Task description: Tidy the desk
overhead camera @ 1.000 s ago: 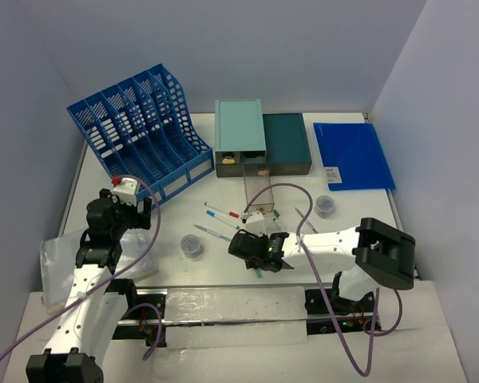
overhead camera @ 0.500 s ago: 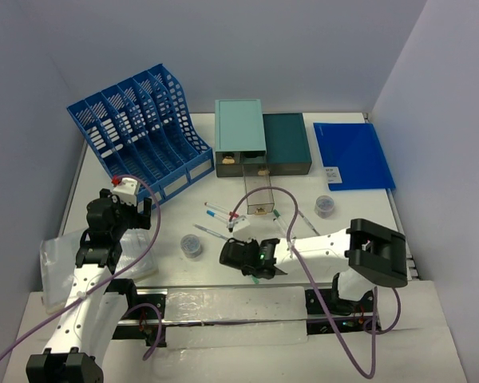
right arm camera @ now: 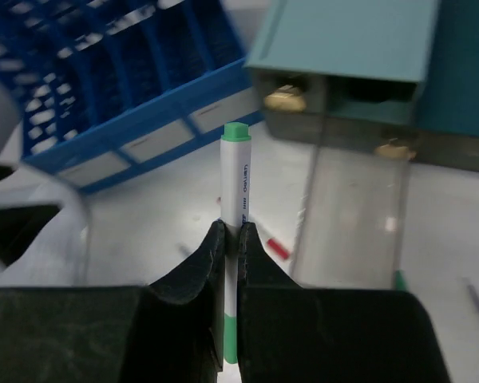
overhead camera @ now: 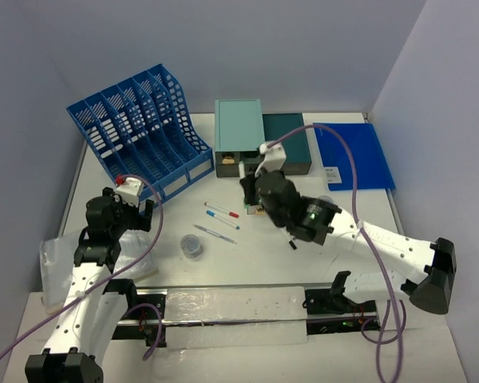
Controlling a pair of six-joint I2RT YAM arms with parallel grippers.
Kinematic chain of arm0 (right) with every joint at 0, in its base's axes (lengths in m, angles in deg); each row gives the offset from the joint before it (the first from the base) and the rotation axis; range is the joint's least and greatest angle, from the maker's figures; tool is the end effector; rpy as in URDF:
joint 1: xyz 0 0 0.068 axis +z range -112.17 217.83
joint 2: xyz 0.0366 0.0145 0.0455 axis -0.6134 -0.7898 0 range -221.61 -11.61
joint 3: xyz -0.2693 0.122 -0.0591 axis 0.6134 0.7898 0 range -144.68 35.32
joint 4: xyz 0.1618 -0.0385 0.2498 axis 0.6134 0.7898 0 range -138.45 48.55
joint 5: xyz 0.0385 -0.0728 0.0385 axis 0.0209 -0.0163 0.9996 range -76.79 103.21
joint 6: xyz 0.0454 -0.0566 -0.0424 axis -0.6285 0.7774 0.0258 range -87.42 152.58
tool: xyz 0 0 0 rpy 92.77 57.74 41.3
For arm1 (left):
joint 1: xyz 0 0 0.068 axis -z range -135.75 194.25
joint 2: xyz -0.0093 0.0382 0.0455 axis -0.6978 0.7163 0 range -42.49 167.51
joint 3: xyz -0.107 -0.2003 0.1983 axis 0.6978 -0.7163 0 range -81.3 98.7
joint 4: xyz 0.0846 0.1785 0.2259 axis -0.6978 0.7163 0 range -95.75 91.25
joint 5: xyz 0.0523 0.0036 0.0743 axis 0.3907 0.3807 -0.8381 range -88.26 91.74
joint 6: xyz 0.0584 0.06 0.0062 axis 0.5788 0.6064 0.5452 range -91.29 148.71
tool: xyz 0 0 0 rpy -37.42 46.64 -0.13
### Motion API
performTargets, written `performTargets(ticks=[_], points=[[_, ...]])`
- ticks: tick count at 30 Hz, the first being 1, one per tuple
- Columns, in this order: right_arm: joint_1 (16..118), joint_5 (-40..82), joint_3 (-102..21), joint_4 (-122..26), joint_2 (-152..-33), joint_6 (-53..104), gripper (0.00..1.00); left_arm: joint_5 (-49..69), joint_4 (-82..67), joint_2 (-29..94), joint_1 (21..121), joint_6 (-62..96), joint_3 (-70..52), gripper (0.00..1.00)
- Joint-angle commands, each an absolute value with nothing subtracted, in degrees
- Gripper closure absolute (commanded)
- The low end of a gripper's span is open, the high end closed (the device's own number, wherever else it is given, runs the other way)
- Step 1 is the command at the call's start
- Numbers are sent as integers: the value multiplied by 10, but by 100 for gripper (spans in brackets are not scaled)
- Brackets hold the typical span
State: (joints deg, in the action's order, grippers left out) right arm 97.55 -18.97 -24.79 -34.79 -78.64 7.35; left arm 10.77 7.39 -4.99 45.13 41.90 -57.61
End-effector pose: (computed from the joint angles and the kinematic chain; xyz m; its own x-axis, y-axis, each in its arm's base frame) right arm 0.1973 0.2601 0.3609 -0.3647 0.0908 -0.9267 -0.3582 0.9049 0.2297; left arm 0.2096 -0.0148 0.2158 -0.4059 0.2316 -0.8841 0.2543 0.9578 0.1341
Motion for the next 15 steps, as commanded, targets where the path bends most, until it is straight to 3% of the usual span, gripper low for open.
performTargets(ticks=[1,7,13,15], points=[[903,-196,-287,-353,-829,116,100,225,157,-36,448,500,-460,1],[856,-167,-300,-349,-893,125,100,289,243,42,449,509,-352,1],[821,-161,-296,-354,-955,129,100,301,262,99,451,501,-351,1],[821,-157,-298,-353,-965,136,93,286,257,95,451,498,-358,1]])
